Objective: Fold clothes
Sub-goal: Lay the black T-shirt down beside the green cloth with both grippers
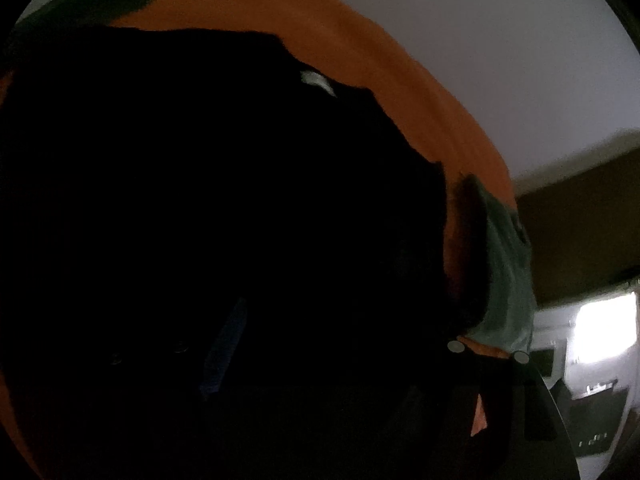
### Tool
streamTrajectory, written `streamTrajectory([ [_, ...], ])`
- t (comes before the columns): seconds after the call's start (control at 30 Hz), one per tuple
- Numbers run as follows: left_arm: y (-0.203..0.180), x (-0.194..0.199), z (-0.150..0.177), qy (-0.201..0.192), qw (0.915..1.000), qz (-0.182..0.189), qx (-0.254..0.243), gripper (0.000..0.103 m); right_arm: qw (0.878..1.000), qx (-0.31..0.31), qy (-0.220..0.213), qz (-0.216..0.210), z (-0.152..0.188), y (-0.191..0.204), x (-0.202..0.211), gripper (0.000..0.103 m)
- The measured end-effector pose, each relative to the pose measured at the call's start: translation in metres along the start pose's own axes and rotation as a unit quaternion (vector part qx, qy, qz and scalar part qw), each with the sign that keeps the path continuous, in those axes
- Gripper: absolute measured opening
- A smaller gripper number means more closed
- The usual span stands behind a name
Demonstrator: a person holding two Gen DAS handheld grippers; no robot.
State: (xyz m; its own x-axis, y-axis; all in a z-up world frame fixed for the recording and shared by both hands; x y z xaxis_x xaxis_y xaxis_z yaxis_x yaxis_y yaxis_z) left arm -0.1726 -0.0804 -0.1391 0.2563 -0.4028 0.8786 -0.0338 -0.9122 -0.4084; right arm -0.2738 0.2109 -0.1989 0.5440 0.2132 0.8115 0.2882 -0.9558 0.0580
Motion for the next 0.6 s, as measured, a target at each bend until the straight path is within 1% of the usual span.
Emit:
streamTrajectory([
  [0.13, -0.037, -0.027, -0.006, 0.007, 0.9993, -0.003, -0.036, 0.075, 0.999, -0.042, 0.015, 0.017, 0.041, -0.047, 0.009, 0.059],
  [0.17, -0.047, -0.034, -0.007, 0.012, 0.9990, -0.003, -0.044, 0.075, 0.997, -0.069, 0.024, 0.022, 0.051, -0.062, 0.010, 0.058],
  [0.23, -0.064, -0.045, -0.008, 0.017, 0.9982, 0.003, -0.057, 0.075, 0.990, -0.129, 0.040, 0.027, 0.072, -0.094, 0.012, 0.056],
  [0.33, -0.081, -0.053, -0.011, 0.015, 0.9973, 0.008, -0.072, 0.075, 0.979, -0.198, 0.039, 0.017, 0.091, -0.125, 0.026, 0.056],
  [0.4, -0.088, -0.058, -0.013, 0.013, 0.9969, 0.008, -0.078, 0.075, 0.976, -0.209, 0.046, 0.030, 0.097, -0.135, 0.034, 0.056],
  [0.5, -0.090, -0.062, -0.015, 0.016, 0.9971, 0.012, -0.073, 0.075, 0.971, -0.239, 0.020, -0.009, 0.092, -0.139, 0.048, 0.056],
  [0.57, -0.089, -0.065, -0.016, 0.019, 0.9976, 0.017, -0.064, 0.075, 0.974, -0.222, -0.019, -0.031, 0.076, -0.134, 0.056, 0.056],
  [0.6, -0.089, -0.066, -0.017, 0.019, 0.9978, 0.018, -0.061, 0.075, 0.978, -0.201, -0.034, -0.040, 0.066, -0.128, 0.056, 0.056],
])
Point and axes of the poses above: each gripper's, at about its wrist camera, not at the fingertips, and x roughly against the way its jaws point, y to its left, z to its underside, the point moved 8 cm from there along -x, roughly the way its jaws point, and after that the axes turned 9 degrees about -z, right-handed, at the moved point
